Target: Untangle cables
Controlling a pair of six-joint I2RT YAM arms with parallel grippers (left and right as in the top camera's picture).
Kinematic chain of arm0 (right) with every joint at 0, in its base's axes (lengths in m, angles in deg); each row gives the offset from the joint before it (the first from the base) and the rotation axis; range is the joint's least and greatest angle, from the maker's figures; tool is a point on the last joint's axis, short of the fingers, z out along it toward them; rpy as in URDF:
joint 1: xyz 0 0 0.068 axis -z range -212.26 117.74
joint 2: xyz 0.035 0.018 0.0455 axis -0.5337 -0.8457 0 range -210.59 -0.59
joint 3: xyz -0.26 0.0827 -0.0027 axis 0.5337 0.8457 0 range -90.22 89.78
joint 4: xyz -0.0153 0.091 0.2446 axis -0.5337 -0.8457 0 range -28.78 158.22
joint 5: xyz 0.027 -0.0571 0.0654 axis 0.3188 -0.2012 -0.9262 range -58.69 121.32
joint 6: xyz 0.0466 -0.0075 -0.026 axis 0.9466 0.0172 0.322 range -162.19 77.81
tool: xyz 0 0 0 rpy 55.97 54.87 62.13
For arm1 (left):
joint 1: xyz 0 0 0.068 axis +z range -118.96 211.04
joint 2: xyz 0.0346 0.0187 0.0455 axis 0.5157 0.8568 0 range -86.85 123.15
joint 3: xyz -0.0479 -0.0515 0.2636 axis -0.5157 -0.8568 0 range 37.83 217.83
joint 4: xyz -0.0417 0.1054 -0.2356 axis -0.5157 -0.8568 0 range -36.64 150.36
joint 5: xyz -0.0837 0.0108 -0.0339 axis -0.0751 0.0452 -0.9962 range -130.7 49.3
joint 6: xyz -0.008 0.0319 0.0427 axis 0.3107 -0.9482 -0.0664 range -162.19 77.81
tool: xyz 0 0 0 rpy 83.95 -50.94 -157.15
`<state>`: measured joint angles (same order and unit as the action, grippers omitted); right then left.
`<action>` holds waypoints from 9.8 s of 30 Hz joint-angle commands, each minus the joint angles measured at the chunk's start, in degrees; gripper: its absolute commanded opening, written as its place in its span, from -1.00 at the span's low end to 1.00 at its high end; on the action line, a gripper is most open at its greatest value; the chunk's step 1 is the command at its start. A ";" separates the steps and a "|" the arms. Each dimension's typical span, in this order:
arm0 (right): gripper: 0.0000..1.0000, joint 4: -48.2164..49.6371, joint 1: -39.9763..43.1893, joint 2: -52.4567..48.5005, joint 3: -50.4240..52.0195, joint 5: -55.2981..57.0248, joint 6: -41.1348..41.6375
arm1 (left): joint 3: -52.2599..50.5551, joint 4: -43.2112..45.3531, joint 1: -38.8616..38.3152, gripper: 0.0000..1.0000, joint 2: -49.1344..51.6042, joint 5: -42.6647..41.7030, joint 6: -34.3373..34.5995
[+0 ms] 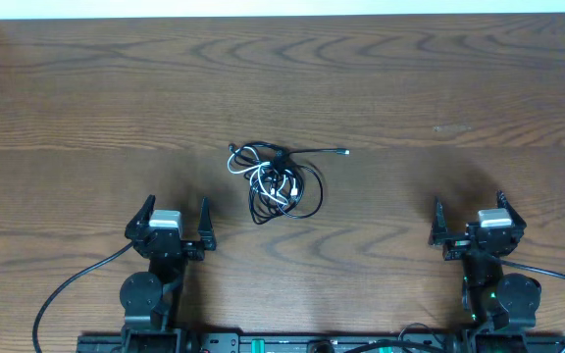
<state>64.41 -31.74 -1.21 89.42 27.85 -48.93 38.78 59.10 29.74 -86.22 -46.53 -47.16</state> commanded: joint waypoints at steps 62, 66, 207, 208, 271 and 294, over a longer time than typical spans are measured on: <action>0.99 -0.22 -0.46 0.24 0.04 -0.55 -0.63 | -0.72 -2.32 -0.17 0.87 -0.39 -1.03 -1.01; 0.98 -0.22 -0.46 0.24 0.04 -0.55 -0.63 | -0.72 -2.32 -0.17 0.87 -0.39 -1.03 -1.01; 0.98 -0.24 2.78 -16.26 0.04 -0.31 -0.63 | 68.26 -32.37 -0.17 0.88 37.77 -10.54 9.97; 0.98 -0.24 2.78 -16.26 0.04 -0.31 -0.63 | 71.08 -34.95 -0.17 0.87 40.70 -11.04 9.97; 0.98 -0.02 3.13 -4.90 0.04 -2.69 0.46 | 75.78 -71.06 -14.49 0.40 87.03 -11.74 19.71; 0.98 0.55 3.15 -14.05 -4.87 -42.84 34.58 | 75.78 -68.85 -15.67 0.38 87.03 -11.69 20.06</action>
<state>65.39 -28.95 -13.56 88.87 -7.80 -16.21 114.29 -9.68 14.11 0.92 -57.57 -27.16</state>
